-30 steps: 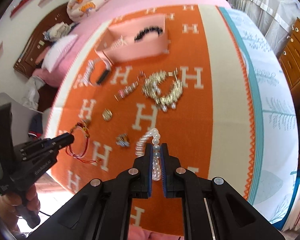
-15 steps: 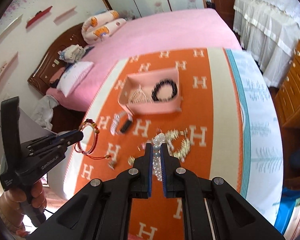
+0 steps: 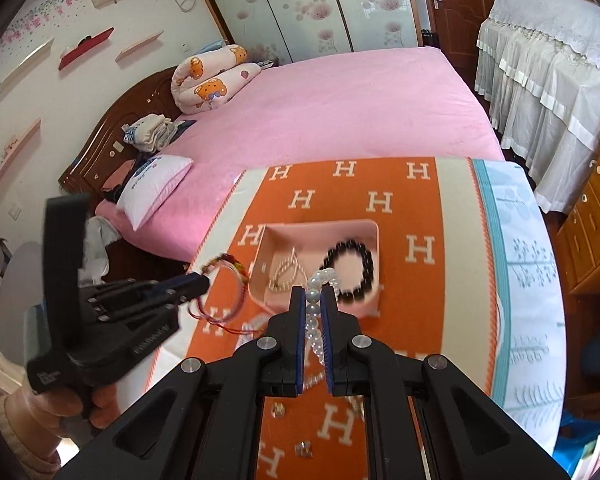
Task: Organize jewelry
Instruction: 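Lower the red bangle and pearl bracelet into the pink tray and open both tools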
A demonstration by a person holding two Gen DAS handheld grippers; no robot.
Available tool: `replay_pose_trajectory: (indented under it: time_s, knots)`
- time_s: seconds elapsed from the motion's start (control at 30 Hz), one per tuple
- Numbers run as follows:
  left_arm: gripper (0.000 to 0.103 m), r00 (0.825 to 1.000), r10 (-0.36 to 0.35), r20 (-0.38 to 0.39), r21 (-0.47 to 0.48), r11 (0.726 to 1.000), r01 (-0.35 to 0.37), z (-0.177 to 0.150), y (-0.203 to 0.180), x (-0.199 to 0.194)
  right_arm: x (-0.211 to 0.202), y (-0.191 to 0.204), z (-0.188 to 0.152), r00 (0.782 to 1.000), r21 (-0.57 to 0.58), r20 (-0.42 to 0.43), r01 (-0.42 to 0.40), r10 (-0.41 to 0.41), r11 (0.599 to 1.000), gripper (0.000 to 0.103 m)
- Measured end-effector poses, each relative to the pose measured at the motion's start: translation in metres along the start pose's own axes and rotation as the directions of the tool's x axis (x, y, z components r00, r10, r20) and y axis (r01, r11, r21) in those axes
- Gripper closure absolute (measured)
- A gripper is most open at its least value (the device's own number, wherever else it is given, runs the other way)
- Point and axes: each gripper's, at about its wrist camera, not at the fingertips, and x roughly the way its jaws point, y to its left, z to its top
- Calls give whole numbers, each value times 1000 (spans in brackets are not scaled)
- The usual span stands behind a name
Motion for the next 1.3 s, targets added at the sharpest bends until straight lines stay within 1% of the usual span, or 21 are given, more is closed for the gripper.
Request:
replay_pose_trajectory:
  time_s: [0.17, 0.3, 0.4, 0.57, 0.73, 0.87, 0.97, 1.03, 1.07, 1.1, 1.13, 1.17, 1.2, 1.27, 1.3]
  knots:
    - [99, 1000, -16, -20, 13, 1000, 16, 25, 3, 38, 37, 1, 27, 1000, 15, -20, 9, -9, 1000, 96]
    - [99, 999, -16, -39, 31, 999, 17, 38, 3, 67, 72, -1, 44, 999, 28, -41, 22, -21, 999, 96]
    - [99, 998, -13, -62, 34, 999, 16, 44, 4, 92, 104, -5, 55, 997, 40, -74, 34, -31, 999, 96]
    - [99, 997, 3, -80, 36, 999, 0, 43, 5, 121, 152, -10, 60, 988, 42, -150, 44, -37, 998, 96]
    - [99, 996, 12, -90, 48, 999, -8, 41, 4, 137, 195, -10, 55, 973, 21, -227, 59, -52, 998, 96]
    - [99, 994, 42, -96, 84, 996, -34, 39, 2, 146, 221, -11, 48, 960, -5, -267, 91, -89, 996, 96]
    - [98, 994, 49, -97, 93, 995, -40, 38, 3, 150, 239, -14, 43, 943, -20, -309, 124, -124, 992, 96]
    - [95, 993, 35, -109, 87, 996, -26, 38, 4, 150, 249, -20, 39, 930, -17, -344, 133, -131, 991, 96]
    - [89, 993, 18, -116, 81, 997, -9, 38, 5, 150, 252, -22, 38, 925, -15, -354, 139, -135, 990, 95]
    - [77, 993, 16, -121, 80, 997, -6, 38, 6, 149, 254, -24, 37, 923, -13, -359, 146, -141, 989, 94]
    - [69, 993, 16, -114, 81, 997, -6, 38, 6, 148, 255, -27, 36, 922, -10, -360, 151, -145, 988, 93]
    - [53, 994, 14, -106, 82, 997, -5, 37, 7, 146, 255, -29, 35, 922, -8, -359, 152, -145, 988, 91]
    - [48, 995, 12, -96, 82, 997, -5, 37, 7, 143, 253, -30, 34, 923, -8, -356, 155, -147, 988, 88]
    - [48, 996, 18, -84, 85, 996, -11, 37, 7, 138, 247, -30, 34, 926, -10, -344, 162, -156, 987, 84]
    - [48, 996, 20, -82, 86, 996, -13, 37, 6, 136, 244, -31, 33, 929, -13, -335, 163, -158, 987, 83]
